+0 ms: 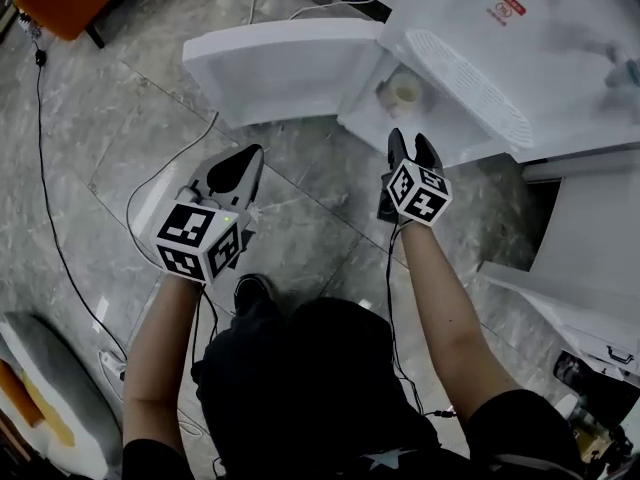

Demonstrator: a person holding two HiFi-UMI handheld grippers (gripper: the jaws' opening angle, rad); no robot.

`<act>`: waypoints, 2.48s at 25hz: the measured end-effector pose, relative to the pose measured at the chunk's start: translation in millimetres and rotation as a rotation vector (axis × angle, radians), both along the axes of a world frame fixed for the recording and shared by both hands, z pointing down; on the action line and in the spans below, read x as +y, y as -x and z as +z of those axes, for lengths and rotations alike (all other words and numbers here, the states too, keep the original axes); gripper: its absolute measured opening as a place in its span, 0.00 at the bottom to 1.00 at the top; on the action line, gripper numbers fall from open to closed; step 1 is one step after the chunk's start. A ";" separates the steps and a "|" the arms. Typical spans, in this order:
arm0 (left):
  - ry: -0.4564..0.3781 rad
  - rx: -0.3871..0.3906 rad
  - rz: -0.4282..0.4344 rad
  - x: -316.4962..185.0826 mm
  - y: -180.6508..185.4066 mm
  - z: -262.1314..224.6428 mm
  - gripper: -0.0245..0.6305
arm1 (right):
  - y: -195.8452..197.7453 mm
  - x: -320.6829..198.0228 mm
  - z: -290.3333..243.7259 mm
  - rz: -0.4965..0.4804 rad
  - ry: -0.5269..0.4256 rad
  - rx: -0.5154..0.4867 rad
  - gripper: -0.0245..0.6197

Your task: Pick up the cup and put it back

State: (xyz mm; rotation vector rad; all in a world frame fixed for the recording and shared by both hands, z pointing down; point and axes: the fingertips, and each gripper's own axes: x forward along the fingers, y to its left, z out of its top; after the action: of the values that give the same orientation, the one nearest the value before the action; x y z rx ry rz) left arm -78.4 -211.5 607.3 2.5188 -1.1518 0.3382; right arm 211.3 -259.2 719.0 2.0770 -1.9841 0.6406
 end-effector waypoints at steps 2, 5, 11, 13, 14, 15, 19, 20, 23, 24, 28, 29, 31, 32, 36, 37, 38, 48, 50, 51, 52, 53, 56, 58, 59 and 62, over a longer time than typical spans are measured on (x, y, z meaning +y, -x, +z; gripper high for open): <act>-0.010 -0.002 0.000 -4.7 6.7 13.9 0.05 | -2.9 -13.6 20.0 0.004 0.013 0.026 0.39; 0.003 0.001 -0.032 -8.1 19.4 32.4 0.05 | -7.7 -28.0 44.2 0.018 0.036 0.051 0.37; -0.003 -0.022 -0.047 -8.6 33.2 49.3 0.05 | -12.5 -46.9 66.9 0.050 0.065 0.086 0.37; -0.004 -0.014 -0.050 -13.2 33.4 50.4 0.05 | -15.2 -52.7 69.0 0.070 0.070 0.084 0.37; -0.005 -0.007 -0.053 -16.1 33.4 50.4 0.05 | -16.1 -56.5 70.0 0.078 0.071 0.080 0.37; -0.006 0.000 -0.055 -18.9 33.1 50.1 0.05 | -16.7 -60.6 71.0 0.084 0.072 0.077 0.36; -0.011 0.024 -0.057 -25.0 32.3 51.5 0.05 | -19.0 -74.2 72.7 0.092 0.077 0.126 0.28; -0.008 0.029 -0.058 -25.5 33.2 53.0 0.05 | -19.6 -76.3 72.9 0.094 0.080 0.149 0.25; 0.004 0.045 -0.066 -25.8 37.9 57.9 0.05 | -20.9 -82.0 75.8 0.096 0.110 0.189 0.19; 0.008 0.049 -0.068 -25.2 39.2 59.6 0.05 | -22.5 -82.9 76.5 0.104 0.121 0.194 0.14; 0.009 0.037 -0.055 -23.6 43.2 66.1 0.05 | -31.7 -80.8 73.4 0.142 0.124 0.180 0.12; 0.008 0.033 -0.053 -24.1 44.5 67.0 0.05 | -32.3 -80.2 71.1 0.138 0.114 0.190 0.12; 0.004 0.036 -0.053 -26.0 47.7 67.0 0.05 | -31.8 -79.1 67.5 0.120 0.101 0.215 0.12; 0.001 0.041 -0.055 -27.3 48.9 66.1 0.05 | -32.0 -78.5 66.2 0.113 0.098 0.224 0.12; -0.025 0.041 -0.056 -31.7 49.6 59.0 0.05 | -35.8 -71.2 59.6 0.101 0.079 0.247 0.11; -0.031 0.034 -0.052 -30.8 49.5 56.0 0.05 | -35.5 -67.2 58.0 0.100 0.072 0.246 0.11; -0.038 0.027 -0.046 -28.6 49.3 51.9 0.05 | -34.4 -62.7 55.9 0.099 0.065 0.241 0.11; -0.047 -0.037 0.024 27.2 40.8 -18.1 0.05 | 10.9 0.6 -20.3 0.043 0.044 0.186 0.11; -0.037 -0.037 0.017 40.8 41.8 -41.4 0.05 | 25.8 17.0 -48.4 0.015 0.047 0.174 0.11; -0.034 -0.037 0.009 46.7 43.3 -54.7 0.05 | 33.6 24.9 -63.8 0.001 0.046 0.168 0.11; -0.032 -0.036 -0.004 52.9 45.3 -68.9 0.05 | 41.8 33.2 -79.5 -0.016 0.044 0.164 0.11; -0.029 -0.034 -0.020 59.3 47.4 -84.0 0.05 | 50.0 41.8 -95.6 -0.038 0.042 0.160 0.11; -0.026 -0.021 -0.080 78.8 51.7 -132.9 0.05 | 72.1 67.5 -149.7 -0.111 0.030 0.148 0.11; -0.029 -0.019 -0.118 91.3 52.6 -166.4 0.05 | 84.8 82.7 -190.3 -0.164 0.012 0.143 0.11; -0.033 -0.017 -0.134 96.9 52.5 -183.2 0.05 | 90.6 89.2 -211.3 -0.188 -0.001 0.138 0.11; -0.037 -0.008 -0.181 115.6 50.5 -232.5 0.05 | 102.9 109.5 -273.9 -0.251 -0.040 0.124 0.11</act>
State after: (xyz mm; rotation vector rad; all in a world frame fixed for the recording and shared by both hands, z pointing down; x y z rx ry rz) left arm -129.0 -96.0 374.8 2.4227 -1.3892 0.2823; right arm 108.4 -149.7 445.0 1.7971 -2.1523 0.4172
